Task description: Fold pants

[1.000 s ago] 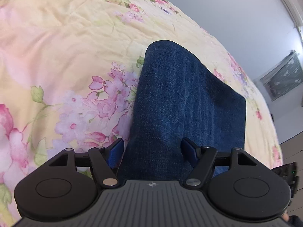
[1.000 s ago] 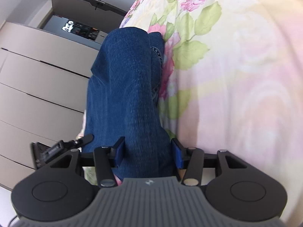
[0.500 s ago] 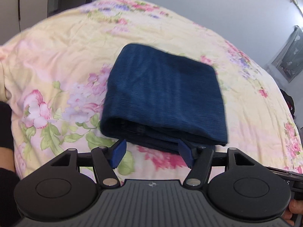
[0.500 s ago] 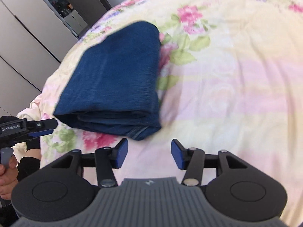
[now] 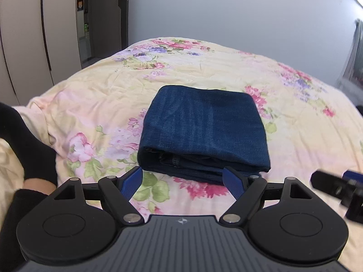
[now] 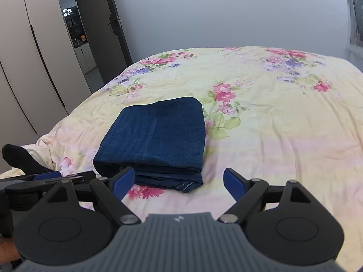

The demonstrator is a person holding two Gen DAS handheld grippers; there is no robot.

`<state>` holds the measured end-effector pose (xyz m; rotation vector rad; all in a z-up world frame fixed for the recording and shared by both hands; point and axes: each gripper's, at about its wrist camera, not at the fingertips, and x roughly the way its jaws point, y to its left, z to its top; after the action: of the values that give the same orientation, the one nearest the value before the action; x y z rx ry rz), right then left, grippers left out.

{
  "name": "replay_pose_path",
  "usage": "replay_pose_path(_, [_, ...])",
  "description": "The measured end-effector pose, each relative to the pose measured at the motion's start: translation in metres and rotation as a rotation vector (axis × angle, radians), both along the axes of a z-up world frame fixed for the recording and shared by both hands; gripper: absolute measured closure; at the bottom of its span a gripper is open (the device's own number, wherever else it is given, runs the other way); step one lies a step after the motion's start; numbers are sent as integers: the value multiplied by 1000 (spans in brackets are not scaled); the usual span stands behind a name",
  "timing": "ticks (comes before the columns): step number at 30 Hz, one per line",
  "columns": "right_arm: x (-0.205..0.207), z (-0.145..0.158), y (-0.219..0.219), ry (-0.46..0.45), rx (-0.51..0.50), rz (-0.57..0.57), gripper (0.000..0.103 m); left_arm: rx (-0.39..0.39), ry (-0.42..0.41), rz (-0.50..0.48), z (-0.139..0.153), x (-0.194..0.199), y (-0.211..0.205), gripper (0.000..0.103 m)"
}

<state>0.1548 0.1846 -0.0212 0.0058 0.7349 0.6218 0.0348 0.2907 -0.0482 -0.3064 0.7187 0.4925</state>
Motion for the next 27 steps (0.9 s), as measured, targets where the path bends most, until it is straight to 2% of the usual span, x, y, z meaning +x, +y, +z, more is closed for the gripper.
replay_pose_path(2, [-10,3,3,-19,-30,1,21,3,-14,10,1,-1,-1,9])
replay_pose_path(6, [-20,-2,7,-43,-47,-7,21,72,-4,8,3,1,-10,8])
replay_pose_path(11, [-19,-9,8,-30,-58,-32,21,42,-8,-17,1,4,-12,8])
replay_pose_path(27, [-15,-14,2,-13,-53,-58,21,63,14,-47,-4,9,-18,8])
